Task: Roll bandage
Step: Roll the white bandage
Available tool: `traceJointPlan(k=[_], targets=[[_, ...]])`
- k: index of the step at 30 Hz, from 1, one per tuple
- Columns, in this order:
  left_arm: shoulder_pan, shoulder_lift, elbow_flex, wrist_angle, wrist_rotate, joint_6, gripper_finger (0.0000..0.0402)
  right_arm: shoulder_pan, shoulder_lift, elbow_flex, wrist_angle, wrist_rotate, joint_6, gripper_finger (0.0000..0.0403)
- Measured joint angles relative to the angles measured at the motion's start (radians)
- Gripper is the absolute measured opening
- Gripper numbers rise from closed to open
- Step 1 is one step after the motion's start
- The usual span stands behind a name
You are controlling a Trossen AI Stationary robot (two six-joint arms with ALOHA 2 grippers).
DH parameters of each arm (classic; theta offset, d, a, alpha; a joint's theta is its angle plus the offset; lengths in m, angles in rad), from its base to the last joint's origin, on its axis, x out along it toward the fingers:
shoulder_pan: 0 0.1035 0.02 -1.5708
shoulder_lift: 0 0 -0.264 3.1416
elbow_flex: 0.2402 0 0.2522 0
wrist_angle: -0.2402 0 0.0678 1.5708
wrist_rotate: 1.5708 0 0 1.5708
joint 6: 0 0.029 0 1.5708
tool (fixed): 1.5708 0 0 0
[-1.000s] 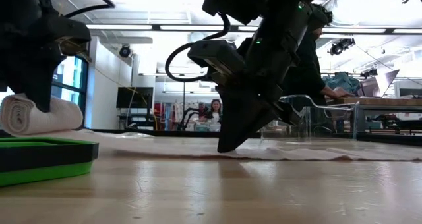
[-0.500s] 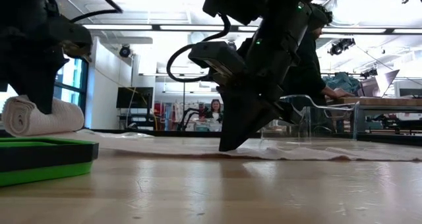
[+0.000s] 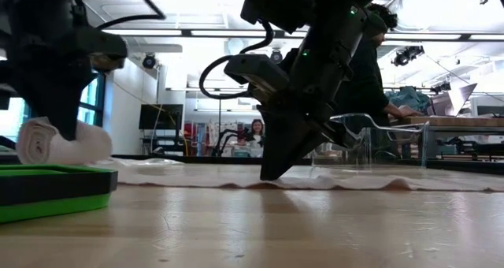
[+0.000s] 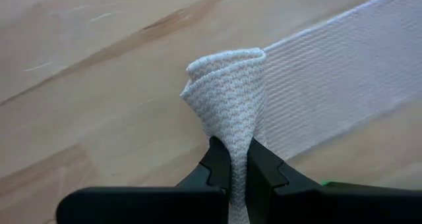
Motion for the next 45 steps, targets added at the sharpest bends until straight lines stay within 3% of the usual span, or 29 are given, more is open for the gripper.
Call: traceJointPlan(k=[11, 32, 45], targets=[[0.011, 0.019, 0.014, 0.071, -0.013, 0.018, 0.0055, 0.000, 0.000, 0.000, 0.001, -0.001, -0.001, 0.0000], [0.010, 0.022, 0.014, 0.216, -0.094, 0.011, 0.0068, 0.000, 0.000, 0.001, 0.003, 0.008, -0.001, 0.0000], [0.032, 0.022, 0.014, 0.258, -0.102, 0.018, 0.0172, 0.001, 0.000, 0.001, 0.003, 0.008, -0.001, 0.0000]])
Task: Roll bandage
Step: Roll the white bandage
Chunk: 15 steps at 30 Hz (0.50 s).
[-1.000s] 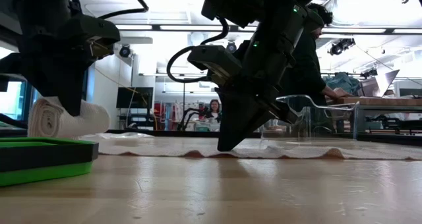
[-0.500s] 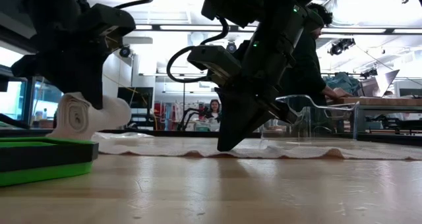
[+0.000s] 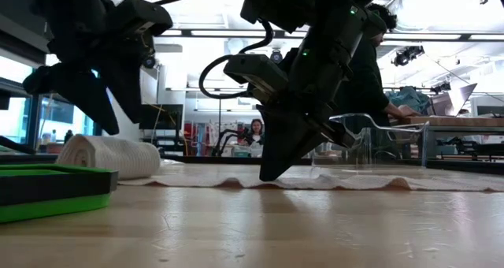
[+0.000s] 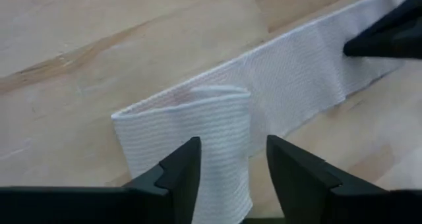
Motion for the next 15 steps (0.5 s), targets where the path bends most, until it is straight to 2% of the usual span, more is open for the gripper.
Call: traceJointPlan(k=[5, 10, 15], targets=[[0.018, -0.007, 0.000, 0.001, 0.065, 0.035, 0.0199, 0.000, 0.000, 0.000, 0.000, 0.000, 0.000, 0.0000], [0.002, -0.071, -0.001, -0.012, 0.073, 0.045, 0.0207, 0.001, 0.000, 0.000, 0.000, 0.000, 0.000, 0.0000], [-0.003, -0.130, -0.111, -0.004, 0.107, -0.006, 0.0207, 0.002, 0.000, 0.000, -0.001, -0.001, -0.008, 0.0000]])
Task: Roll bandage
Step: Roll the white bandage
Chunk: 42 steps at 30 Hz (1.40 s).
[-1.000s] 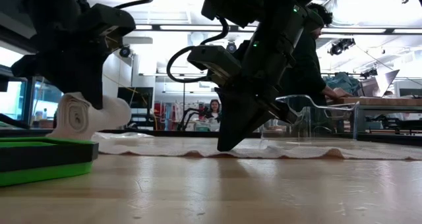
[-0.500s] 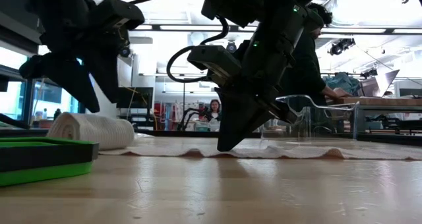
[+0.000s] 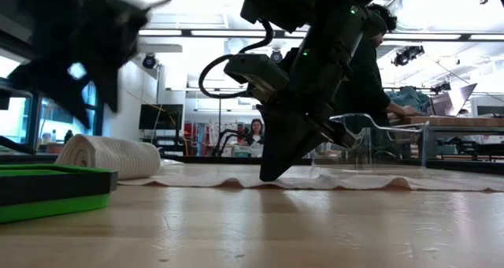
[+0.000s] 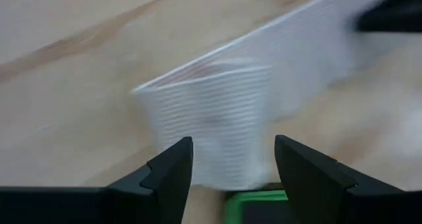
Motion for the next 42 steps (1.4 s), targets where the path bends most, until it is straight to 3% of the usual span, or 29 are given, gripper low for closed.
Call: traceJointPlan(k=[3, 7, 13, 16, 20, 27, 35, 42], targets=[[-0.004, -0.069, -0.102, 0.108, 0.026, -0.079, 0.0207, 0.001, 0.000, 0.000, 0.000, -0.006, -0.003, 0.0000], [-0.008, -0.185, -0.208, 0.221, -0.033, -0.140, 0.0207, 0.002, 0.000, 0.000, 0.000, -0.008, -0.004, 0.0000], [-0.003, -0.266, -0.297, 0.363, 0.018, -0.109, 0.0207, 0.002, 0.000, 0.000, 0.004, -0.012, -0.041, 0.0000], [-0.003, -0.246, -0.296, 0.412, 0.076, -0.074, 0.0206, -0.001, 0.000, 0.000, 0.004, -0.016, -0.045, 0.0000], [0.012, -0.218, -0.295, 0.486, 0.079, -0.036, 0.0202, -0.007, 0.000, 0.000, 0.004, -0.022, -0.045, 0.0000], [0.033, -0.180, -0.288, 0.468, 0.120, -0.035, 0.0191, -0.007, 0.000, 0.000, 0.004, -0.030, -0.045, 0.0000], [0.050, -0.087, -0.170, 0.338, 0.114, 0.050, 0.0173, -0.007, 0.000, 0.000, 0.004, -0.030, -0.045, 0.0000], [0.055, -0.039, -0.109, 0.338, 0.104, 0.075, 0.0171, -0.007, 0.000, 0.000, 0.004, -0.030, -0.045, 0.0000]])
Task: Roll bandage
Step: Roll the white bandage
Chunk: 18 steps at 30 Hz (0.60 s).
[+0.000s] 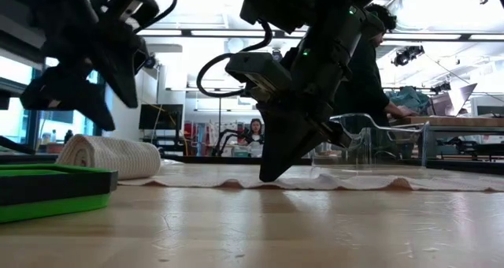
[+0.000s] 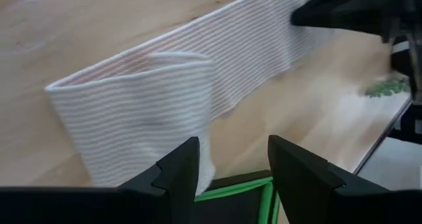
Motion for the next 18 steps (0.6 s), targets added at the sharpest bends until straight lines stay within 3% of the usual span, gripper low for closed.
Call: traceJointPlan(k=[5, 11, 18], targets=[[0.000, 0.026, 0.021, -0.034, -0.011, -0.003, 0.0145, 0.000, 0.000, 0.000, 0.000, 0.000, 0.000, 0.0000], [-0.001, 0.018, 0.028, -0.033, -0.031, 0.063, 0.0014, 0.000, 0.000, 0.000, 0.000, -0.004, 0.000, 0.0000], [-0.001, 0.022, 0.027, -0.074, -0.003, 0.066, 0.0001, 0.000, 0.000, 0.000, 0.000, -0.011, 0.000, 0.0000]])
